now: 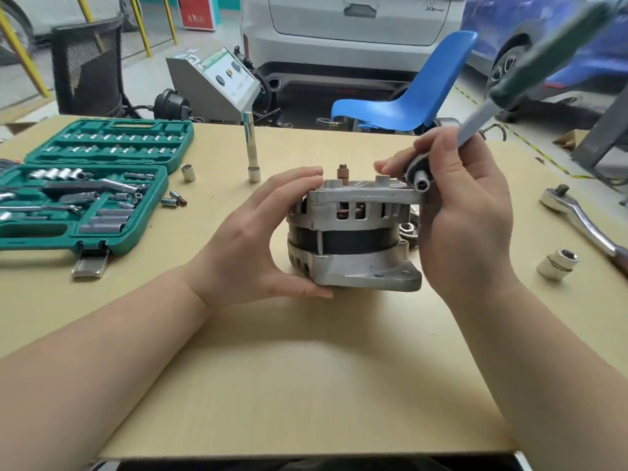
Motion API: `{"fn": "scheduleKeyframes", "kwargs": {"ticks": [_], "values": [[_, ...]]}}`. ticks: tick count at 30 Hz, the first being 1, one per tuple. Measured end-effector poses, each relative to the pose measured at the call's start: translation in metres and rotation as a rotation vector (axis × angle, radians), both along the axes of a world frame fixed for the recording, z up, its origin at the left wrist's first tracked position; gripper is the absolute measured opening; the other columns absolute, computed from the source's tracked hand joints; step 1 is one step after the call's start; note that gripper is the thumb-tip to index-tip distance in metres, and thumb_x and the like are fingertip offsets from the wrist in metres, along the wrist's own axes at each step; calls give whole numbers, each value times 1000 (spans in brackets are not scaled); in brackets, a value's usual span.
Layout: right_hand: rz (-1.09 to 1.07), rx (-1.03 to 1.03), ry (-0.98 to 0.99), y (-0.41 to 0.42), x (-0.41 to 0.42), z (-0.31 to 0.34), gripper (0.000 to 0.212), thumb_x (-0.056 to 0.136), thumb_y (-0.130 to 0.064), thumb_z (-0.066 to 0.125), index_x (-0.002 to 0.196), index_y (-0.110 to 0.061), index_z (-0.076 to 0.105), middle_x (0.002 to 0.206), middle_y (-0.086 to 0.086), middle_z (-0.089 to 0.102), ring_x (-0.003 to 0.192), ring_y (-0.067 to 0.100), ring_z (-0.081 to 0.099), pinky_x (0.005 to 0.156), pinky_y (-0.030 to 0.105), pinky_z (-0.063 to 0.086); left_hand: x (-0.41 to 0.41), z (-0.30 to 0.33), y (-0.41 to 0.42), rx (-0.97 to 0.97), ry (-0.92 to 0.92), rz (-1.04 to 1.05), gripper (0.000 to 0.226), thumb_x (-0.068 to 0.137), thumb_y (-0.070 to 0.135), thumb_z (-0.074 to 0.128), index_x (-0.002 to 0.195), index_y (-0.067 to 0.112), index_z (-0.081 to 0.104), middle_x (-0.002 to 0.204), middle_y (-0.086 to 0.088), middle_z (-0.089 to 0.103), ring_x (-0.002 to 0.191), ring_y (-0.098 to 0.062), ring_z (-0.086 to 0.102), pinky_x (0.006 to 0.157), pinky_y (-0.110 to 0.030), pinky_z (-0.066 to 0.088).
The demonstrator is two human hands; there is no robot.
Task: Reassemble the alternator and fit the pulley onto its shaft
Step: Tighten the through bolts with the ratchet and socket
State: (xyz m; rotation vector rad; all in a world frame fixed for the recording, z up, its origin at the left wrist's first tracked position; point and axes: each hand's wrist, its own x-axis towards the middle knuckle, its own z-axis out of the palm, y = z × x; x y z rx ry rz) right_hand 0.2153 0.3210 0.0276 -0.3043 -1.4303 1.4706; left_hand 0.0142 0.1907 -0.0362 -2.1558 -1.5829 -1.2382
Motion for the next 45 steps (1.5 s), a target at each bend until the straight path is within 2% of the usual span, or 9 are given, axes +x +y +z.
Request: {"fn": "scheduleKeyframes", "kwargs": {"ticks": [3,6,10,19,22,25,37,40,45], "values": [[11,-1,73,-5,3,-6,22,111,-24,42,101,-15,59,92,14,68,95,37,63,95,64,50,1,-2,-1,26,-46,8,115,66,49,103,153,1,46,158,-17,51,151,-27,48,124,-41,41],[21,-9,141,-11,-1,-8,21,112,-23,39,102,-14,55,92,12,65,87,28,61,82,44,55,3,-4,1,31,-72,-4,114,65,44,105,152,2,46,156,-17,52,149,-29,50,123,-43,42],[-6,-8,142,-10,-2,-9,20,113,-22,39,103,-13,54,87,5,68,86,26,62,80,35,53,3,-3,2,3,-116,-19,112,65,42,105,153,6,45,157,-14,51,149,-30,49,123,-44,41],[10,-39,162,-9,-2,-9,22,113,-21,37,102,-12,54,89,15,66,81,23,63,79,35,54,5,5,-2,-136,-280,-127,99,68,30,103,145,19,43,153,-16,46,150,-36,43,124,-46,37],[11,-45,159,-8,-2,-9,22,113,-22,37,103,-12,55,89,14,67,82,24,62,80,35,54,6,9,-6,-159,-437,-174,75,82,41,92,141,24,51,152,-10,51,148,-39,45,124,-52,36],[14,-42,158,-8,-2,-9,23,113,-22,37,103,-13,56,90,14,67,84,25,62,81,34,54,15,9,-5,-132,-547,-126,49,91,26,82,132,26,56,147,-7,57,146,-37,48,125,-56,37],[-16,-4,150,-9,-4,-11,20,112,-20,40,103,-13,56,91,16,67,84,27,62,81,33,53,20,8,-2,-173,-711,-179,47,89,12,79,129,22,58,145,-9,58,149,-36,44,119,-59,45],[-13,-8,153,-9,-4,-12,20,112,-20,40,103,-13,56,91,17,66,84,26,62,80,34,54,16,4,-1,-166,-753,-124,73,85,24,89,145,31,48,155,-6,52,150,-32,45,121,-59,43],[14,-47,200,-11,-4,-12,19,111,-20,39,104,-12,55,91,18,63,84,26,60,78,33,55,12,7,8,-284,-1041,31,117,51,88,86,153,56,39,167,19,38,153,-6,39,127,-47,35]]}}
